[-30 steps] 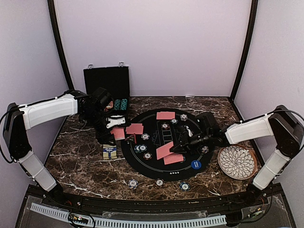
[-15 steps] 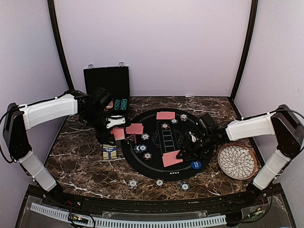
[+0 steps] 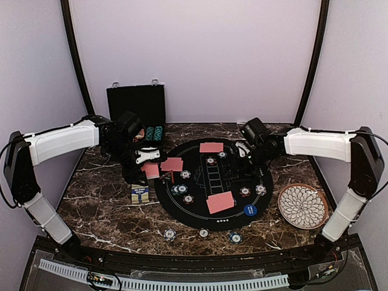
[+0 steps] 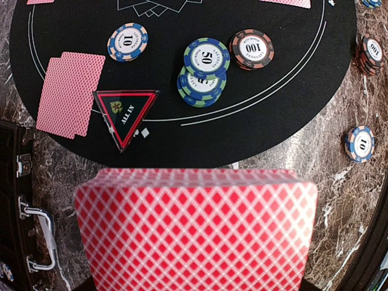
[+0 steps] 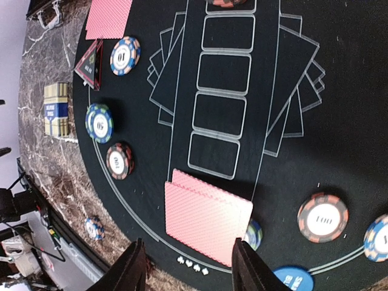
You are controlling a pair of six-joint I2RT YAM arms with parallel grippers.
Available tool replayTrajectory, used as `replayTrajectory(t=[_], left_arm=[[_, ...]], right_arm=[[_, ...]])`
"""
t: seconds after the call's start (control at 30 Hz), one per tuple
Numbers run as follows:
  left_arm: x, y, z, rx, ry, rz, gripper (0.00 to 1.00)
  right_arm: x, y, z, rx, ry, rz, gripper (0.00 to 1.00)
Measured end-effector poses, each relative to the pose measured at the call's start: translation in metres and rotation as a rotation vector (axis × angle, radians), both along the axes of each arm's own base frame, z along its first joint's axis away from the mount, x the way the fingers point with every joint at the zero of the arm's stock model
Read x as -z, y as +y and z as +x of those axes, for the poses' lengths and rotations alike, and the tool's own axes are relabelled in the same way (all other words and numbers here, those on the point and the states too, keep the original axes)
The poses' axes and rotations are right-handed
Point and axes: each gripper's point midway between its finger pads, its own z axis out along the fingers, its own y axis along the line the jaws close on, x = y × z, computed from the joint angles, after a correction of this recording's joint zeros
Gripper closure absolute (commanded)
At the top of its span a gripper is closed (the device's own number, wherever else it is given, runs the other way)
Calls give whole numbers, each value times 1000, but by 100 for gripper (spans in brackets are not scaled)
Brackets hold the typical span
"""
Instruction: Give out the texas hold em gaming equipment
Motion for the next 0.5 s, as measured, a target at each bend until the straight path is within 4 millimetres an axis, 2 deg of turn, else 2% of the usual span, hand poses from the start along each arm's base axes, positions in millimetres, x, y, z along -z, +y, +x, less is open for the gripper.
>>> replayTrajectory(t=[0.1, 0.27, 0.4, 0.5], left_arm=[[0, 0, 0, 0, 0, 0, 100], [0, 0, 0, 0, 0, 1, 100], [0, 0, 0, 0, 0, 1, 100], [0, 0, 0, 0, 0, 1, 100]], right_arm=[[11, 5, 12, -9, -4, -29, 57], [48, 15, 24, -25, 33, -91, 63], [70, 26, 23, -57, 50, -131, 64], [74, 35, 17, -84, 48, -136, 64]])
